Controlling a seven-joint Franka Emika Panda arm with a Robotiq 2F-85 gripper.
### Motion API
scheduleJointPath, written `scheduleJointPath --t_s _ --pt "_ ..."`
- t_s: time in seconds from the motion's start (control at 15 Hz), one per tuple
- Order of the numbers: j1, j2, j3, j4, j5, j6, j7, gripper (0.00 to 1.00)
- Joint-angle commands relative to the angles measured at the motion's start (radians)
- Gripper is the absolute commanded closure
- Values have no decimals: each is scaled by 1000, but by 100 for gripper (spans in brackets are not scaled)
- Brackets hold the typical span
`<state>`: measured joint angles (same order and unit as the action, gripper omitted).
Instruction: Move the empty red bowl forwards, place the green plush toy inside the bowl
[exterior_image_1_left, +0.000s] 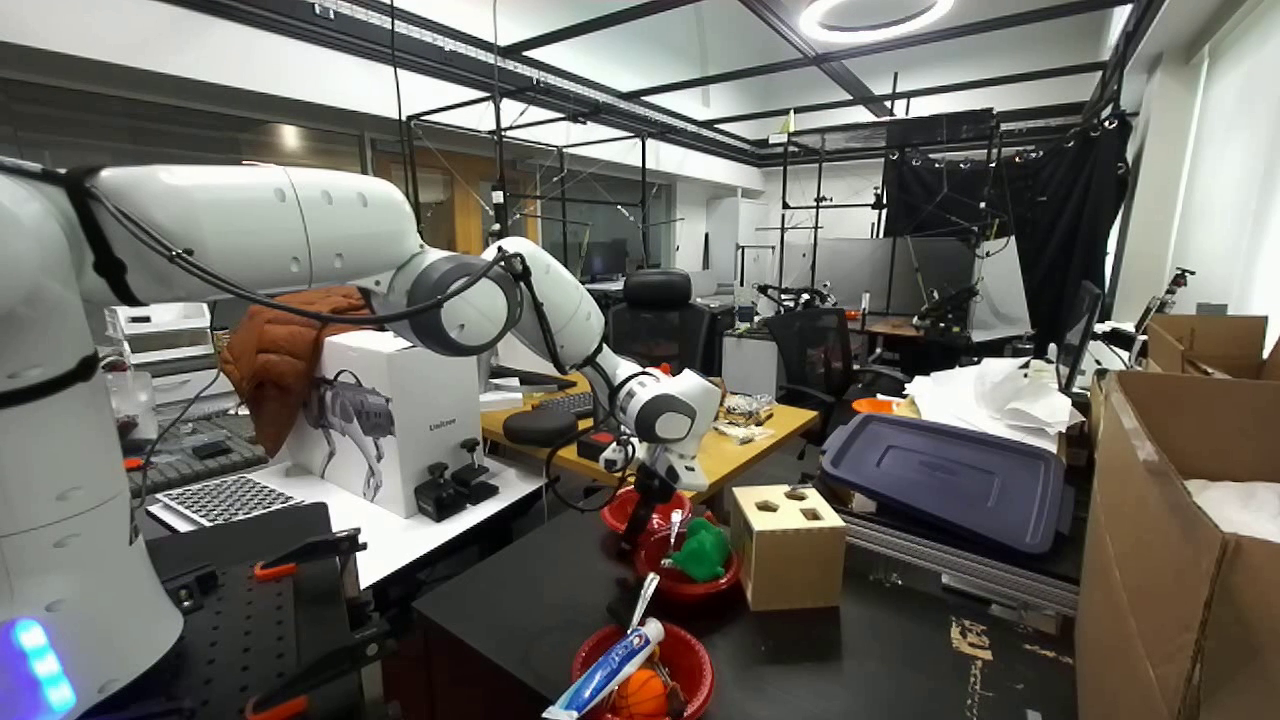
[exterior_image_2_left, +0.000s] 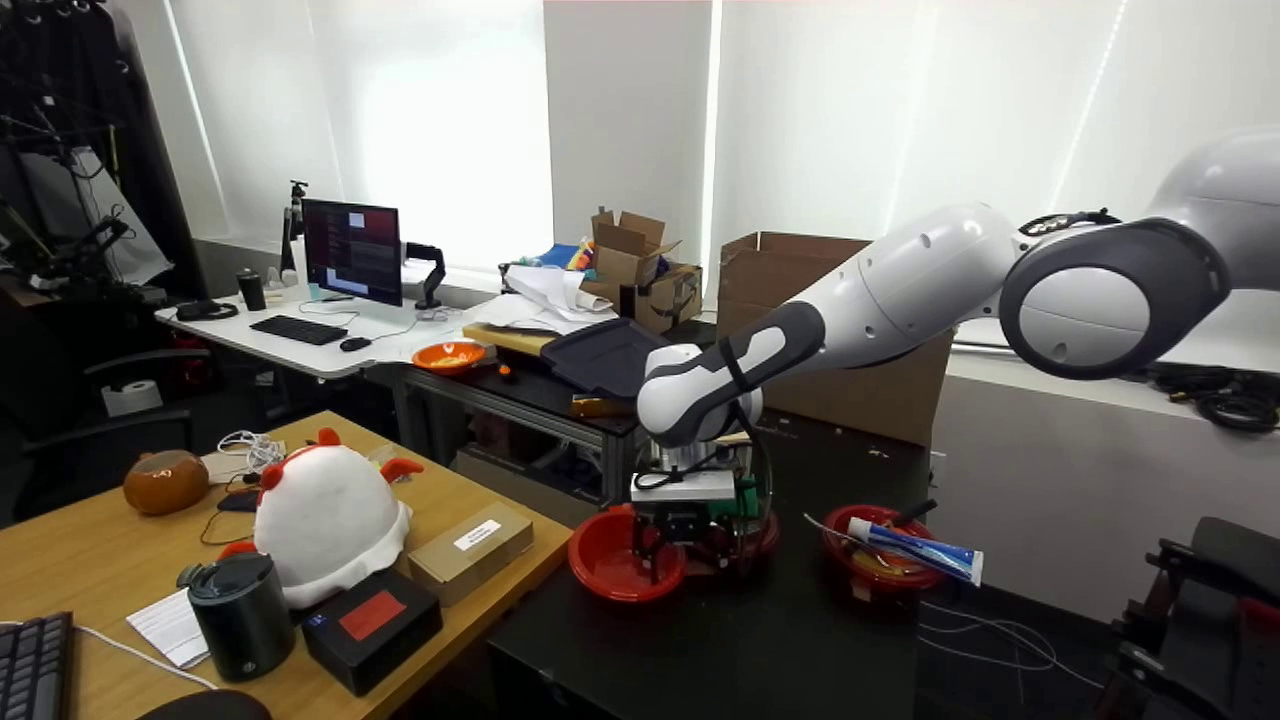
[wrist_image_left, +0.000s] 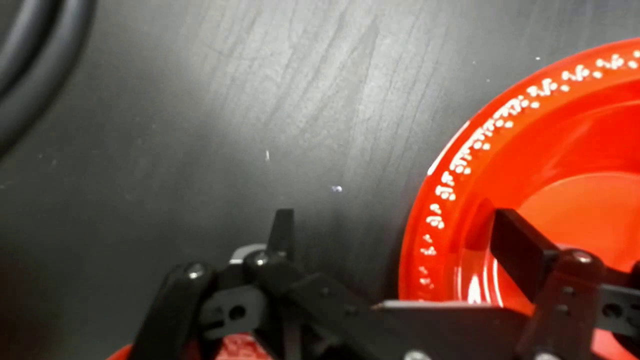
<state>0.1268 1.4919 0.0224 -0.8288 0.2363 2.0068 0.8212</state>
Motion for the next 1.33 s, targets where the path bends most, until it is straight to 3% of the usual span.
scheduleJointPath --t_s 0.0,0.33,0.67,1.27 --pt "-3 0 -5 23 -17 -137 39 0" --pt "-7 -1 2 60 -41 -369 -41 0" --pt "-1 -3 -9 88 -80 -528 -100 0" --pt "6 -3 -1 99 -93 -520 -187 0"
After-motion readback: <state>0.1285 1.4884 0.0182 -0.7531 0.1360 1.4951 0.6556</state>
